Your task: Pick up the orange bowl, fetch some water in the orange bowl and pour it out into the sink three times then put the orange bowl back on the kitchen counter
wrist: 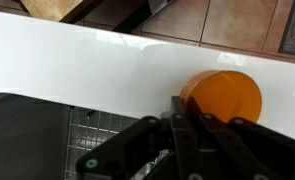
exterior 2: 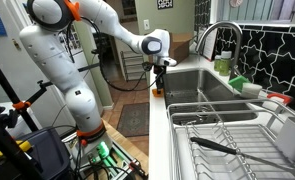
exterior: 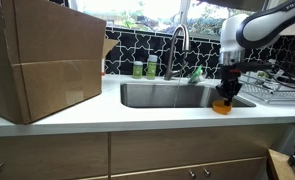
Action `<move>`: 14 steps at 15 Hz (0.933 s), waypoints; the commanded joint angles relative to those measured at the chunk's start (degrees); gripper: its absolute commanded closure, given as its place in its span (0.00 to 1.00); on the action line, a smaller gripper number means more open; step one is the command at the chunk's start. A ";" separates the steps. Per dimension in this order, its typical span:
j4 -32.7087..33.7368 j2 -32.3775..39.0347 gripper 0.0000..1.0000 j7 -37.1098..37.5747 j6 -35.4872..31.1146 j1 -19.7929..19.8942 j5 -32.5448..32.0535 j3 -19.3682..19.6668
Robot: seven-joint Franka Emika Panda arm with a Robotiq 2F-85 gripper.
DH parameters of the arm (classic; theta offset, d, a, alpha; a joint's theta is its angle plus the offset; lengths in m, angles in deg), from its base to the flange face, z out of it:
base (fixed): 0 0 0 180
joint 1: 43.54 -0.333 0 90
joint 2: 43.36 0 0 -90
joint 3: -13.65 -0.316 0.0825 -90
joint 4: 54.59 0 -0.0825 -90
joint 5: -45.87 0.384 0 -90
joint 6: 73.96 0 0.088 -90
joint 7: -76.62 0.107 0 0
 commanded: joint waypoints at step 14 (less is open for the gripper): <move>-1.96 -0.31 0.00 -2.42 -2.62 -0.32 1.09 0.15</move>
